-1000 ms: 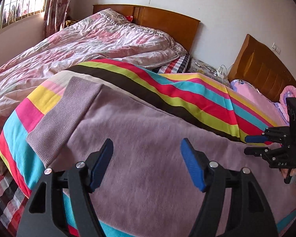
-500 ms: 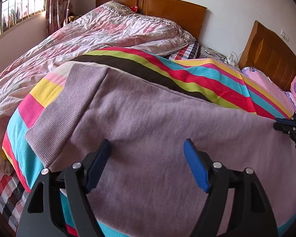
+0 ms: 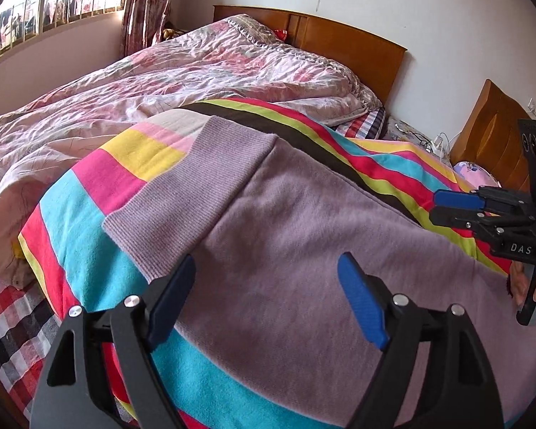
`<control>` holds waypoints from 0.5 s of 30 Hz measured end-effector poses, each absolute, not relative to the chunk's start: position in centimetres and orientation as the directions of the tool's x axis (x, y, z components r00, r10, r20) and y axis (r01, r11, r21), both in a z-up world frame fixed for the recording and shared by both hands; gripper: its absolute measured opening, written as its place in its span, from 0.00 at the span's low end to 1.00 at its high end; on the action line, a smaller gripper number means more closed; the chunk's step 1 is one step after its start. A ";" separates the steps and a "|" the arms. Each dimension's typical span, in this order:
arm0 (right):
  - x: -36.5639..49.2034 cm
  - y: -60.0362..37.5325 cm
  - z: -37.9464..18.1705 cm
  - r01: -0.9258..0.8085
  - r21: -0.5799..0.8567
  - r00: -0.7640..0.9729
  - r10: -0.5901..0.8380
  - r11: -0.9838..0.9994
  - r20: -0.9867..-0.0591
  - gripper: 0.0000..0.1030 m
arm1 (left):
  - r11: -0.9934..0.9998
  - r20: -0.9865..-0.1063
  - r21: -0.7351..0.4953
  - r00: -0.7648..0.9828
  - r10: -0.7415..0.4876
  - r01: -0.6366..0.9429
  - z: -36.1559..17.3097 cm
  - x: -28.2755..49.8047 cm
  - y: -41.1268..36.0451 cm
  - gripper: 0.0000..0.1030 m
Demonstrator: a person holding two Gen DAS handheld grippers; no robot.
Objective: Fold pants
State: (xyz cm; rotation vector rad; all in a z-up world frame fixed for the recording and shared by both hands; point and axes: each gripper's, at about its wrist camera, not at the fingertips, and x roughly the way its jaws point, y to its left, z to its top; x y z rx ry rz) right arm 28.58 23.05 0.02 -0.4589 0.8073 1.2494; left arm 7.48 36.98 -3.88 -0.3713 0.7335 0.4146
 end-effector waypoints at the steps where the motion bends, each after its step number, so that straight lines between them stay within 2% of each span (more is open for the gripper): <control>1: 28.0 24.3 0.0 -0.960 0.127 0.072 0.658 0.250 -0.749 0.37 | 0.855 -0.709 -0.183 0.668 0.227 -0.484 -4.0 7.6 37.1 0.79; 4: 26.2 27.7 -0.5 -0.977 0.074 0.071 0.638 0.198 -0.767 0.37 | 0.859 -0.708 -0.180 0.669 0.227 -0.480 -4.0 7.6 37.0 0.82; 7: 26.6 30.4 -2.1 -0.962 -0.035 0.185 0.554 0.270 -0.812 0.36 | 0.871 -0.725 -0.140 0.648 0.233 -0.470 -4.3 8.3 36.6 0.84; 12: 28.1 29.8 -1.7 -0.918 0.035 0.217 0.574 0.395 -0.789 0.40 | 0.890 -0.736 -0.073 0.626 0.256 -0.449 -5.0 8.5 35.9 0.85; 15: 26.3 27.0 0.4 -0.932 0.056 0.197 0.627 0.359 -0.754 0.40 | 0.869 -0.729 -0.128 0.639 0.244 -0.478 -4.1 7.7 36.2 0.85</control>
